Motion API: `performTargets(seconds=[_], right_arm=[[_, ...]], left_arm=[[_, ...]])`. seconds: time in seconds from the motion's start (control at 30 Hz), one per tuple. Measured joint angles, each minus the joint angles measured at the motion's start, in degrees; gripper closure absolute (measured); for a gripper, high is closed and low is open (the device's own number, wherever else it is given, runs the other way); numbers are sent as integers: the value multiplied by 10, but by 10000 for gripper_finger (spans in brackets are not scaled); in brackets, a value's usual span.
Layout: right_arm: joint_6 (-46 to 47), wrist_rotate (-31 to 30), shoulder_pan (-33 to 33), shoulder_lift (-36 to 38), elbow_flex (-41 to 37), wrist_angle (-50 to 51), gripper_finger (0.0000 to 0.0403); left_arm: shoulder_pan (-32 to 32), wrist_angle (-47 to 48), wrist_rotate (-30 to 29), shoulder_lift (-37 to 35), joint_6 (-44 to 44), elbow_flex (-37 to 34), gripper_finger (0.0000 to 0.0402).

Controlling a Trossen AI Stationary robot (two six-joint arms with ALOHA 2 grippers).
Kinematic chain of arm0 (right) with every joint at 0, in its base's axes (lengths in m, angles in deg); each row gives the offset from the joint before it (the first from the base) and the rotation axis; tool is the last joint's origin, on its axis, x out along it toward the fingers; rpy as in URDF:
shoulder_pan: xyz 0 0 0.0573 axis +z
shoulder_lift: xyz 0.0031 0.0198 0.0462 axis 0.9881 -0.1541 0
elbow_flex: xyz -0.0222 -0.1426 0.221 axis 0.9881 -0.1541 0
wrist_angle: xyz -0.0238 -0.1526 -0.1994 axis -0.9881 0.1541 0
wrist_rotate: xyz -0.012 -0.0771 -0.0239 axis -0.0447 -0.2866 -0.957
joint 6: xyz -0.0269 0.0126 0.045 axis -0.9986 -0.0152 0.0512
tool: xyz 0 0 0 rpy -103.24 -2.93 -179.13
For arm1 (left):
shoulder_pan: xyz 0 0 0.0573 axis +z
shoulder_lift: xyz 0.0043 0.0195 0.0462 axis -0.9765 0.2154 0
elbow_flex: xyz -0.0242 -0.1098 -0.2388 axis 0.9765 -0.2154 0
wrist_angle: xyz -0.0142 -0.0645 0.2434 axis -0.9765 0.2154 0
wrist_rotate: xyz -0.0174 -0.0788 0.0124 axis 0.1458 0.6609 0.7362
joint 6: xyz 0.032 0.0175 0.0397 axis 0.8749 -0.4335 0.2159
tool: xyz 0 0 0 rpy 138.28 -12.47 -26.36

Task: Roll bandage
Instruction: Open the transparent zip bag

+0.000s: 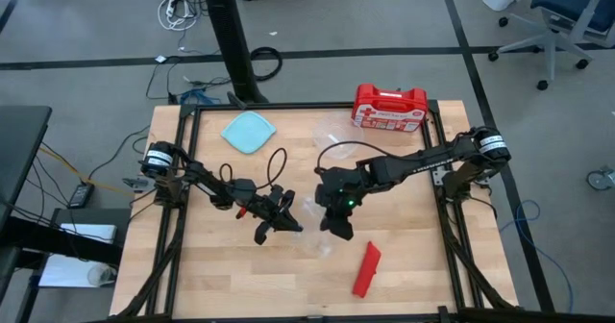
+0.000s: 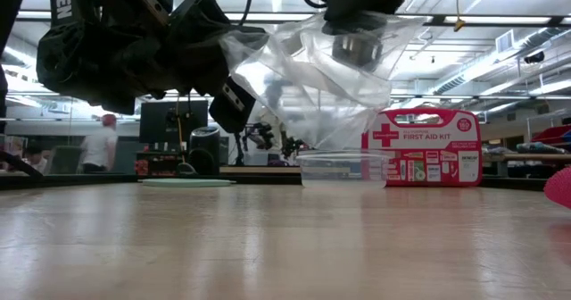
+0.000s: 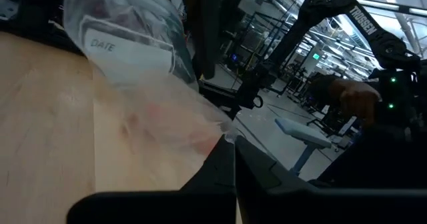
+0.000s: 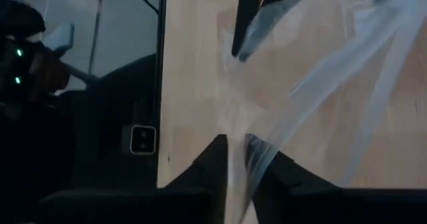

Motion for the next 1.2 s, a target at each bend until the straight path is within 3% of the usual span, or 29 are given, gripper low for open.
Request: performTargets(seconds=[0.17,0.43,0.67,1.0,1.2], right_arm=[[-47,3,0,0,0,44,397],[-88,2,-7,5,0,81,400],[-109,3,-18,41,0,94,401],[-115,7,-16,51,0,124,402],[-169,6,-14,51,0,160,402]], left_arm=[[0,0,0,0,0,0,401],[0,11,-11,0,13,0,401],[1,93,-25,0,29,0,401],[6,63,-29,0,30,0,401],[6,49,-29,0,29,0,401]])
